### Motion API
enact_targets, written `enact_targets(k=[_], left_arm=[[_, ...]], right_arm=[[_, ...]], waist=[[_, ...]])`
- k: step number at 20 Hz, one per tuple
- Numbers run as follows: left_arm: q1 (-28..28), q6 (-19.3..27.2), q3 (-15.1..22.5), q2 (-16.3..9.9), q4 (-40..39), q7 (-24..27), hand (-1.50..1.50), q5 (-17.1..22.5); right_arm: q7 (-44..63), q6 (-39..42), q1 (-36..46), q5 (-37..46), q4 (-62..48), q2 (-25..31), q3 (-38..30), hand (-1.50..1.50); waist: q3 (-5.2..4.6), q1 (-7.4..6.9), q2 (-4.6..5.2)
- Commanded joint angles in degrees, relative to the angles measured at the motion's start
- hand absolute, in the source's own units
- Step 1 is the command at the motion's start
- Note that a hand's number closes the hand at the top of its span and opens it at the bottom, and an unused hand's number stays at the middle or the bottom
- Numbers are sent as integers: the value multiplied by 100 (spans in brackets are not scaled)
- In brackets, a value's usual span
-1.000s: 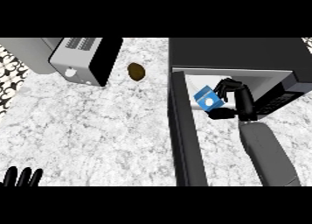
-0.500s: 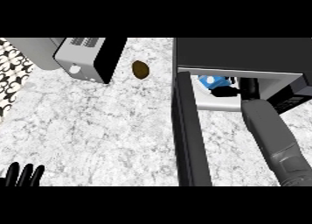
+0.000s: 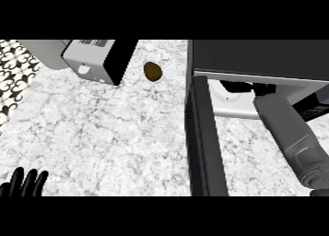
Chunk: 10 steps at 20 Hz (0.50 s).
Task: Pick up the milk, place it into the microwave and close the microwave
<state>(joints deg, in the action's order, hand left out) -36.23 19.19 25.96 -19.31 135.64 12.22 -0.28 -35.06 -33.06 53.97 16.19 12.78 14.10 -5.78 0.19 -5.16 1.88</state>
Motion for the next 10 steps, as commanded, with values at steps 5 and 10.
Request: enact_targets(k=[5, 10], left_arm=[[-10, -8, 156, -36, 49, -42, -150, -235], [139, 0, 108, 81, -325, 36, -150, -190]], right_arm=[[52, 112, 443, 275, -560, -247, 167, -150], [108, 268, 611, 251, -682, -280, 103, -150]], waist=[[7, -79, 16], [-4, 24, -9]])
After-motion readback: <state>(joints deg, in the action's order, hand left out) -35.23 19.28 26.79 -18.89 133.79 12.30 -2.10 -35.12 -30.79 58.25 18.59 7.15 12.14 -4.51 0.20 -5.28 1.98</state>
